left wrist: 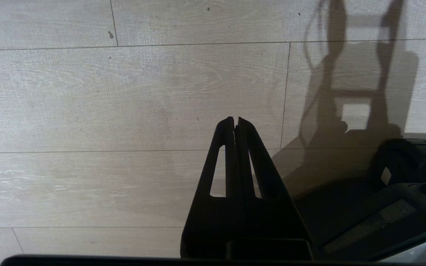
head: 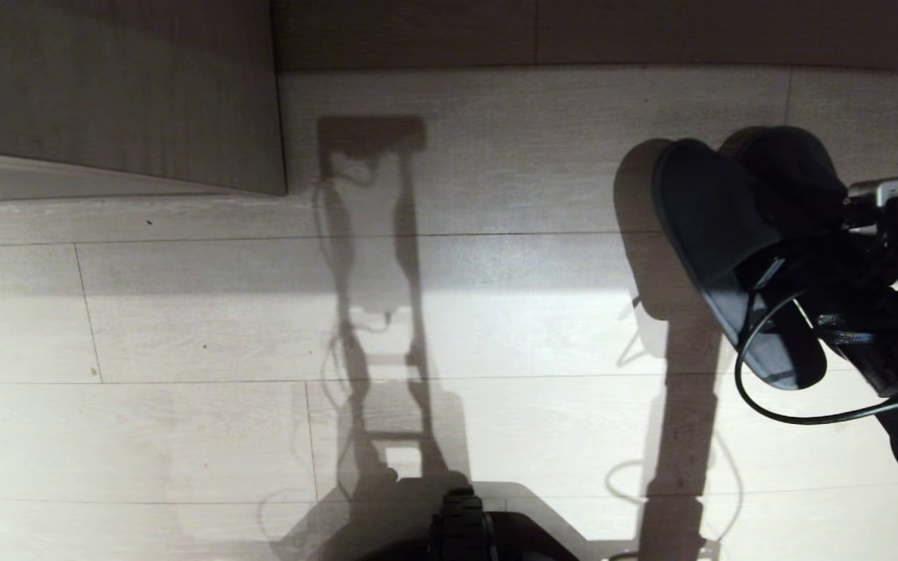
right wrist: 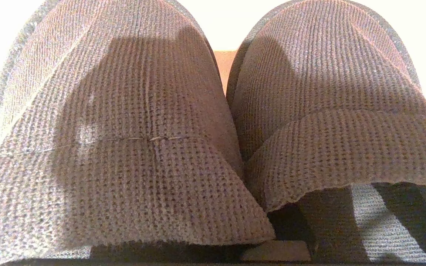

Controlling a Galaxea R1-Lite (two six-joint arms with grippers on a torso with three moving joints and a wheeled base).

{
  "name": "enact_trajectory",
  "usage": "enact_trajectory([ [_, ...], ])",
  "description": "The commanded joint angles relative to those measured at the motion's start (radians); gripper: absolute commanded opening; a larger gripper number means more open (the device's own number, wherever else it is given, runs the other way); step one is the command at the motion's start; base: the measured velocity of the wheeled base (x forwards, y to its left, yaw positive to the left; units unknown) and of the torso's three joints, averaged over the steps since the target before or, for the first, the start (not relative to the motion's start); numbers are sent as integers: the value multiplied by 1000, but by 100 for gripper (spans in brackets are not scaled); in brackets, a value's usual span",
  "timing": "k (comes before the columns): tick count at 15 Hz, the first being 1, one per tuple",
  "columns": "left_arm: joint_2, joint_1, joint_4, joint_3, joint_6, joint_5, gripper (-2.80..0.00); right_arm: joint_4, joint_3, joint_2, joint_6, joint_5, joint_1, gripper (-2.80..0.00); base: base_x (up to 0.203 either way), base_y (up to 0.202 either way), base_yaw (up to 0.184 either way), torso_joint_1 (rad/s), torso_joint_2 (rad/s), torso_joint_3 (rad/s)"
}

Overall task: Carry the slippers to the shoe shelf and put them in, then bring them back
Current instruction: Place the slippers on the floor

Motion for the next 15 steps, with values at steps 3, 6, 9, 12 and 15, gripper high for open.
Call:
enact_trajectory([
  [3, 0, 0, 0, 0, 0, 0, -280, -13, -45, 124, 3, 2, -38, -280, 0, 0, 0, 0, 0, 0],
  [6, 0, 0, 1, 0, 0, 0, -280, -13, -58, 136, 1, -4, -40, -280, 0, 0, 0, 0, 0, 0],
  [9, 0, 0, 2, 0, 0, 0, -280, -13, -61, 153, 5, -18, -41, 0, 0, 0, 0, 0, 0, 0],
  [12, 0, 0, 0, 0, 0, 0, -280, -13, -48, 169, 6, -18, -43, 0, 0, 0, 0, 0, 0, 0],
  [15, 0, 0, 2, 0, 0, 0, -280, -13, -12, 252, 5, -17, -43, 0, 0, 0, 0, 0, 0, 0],
])
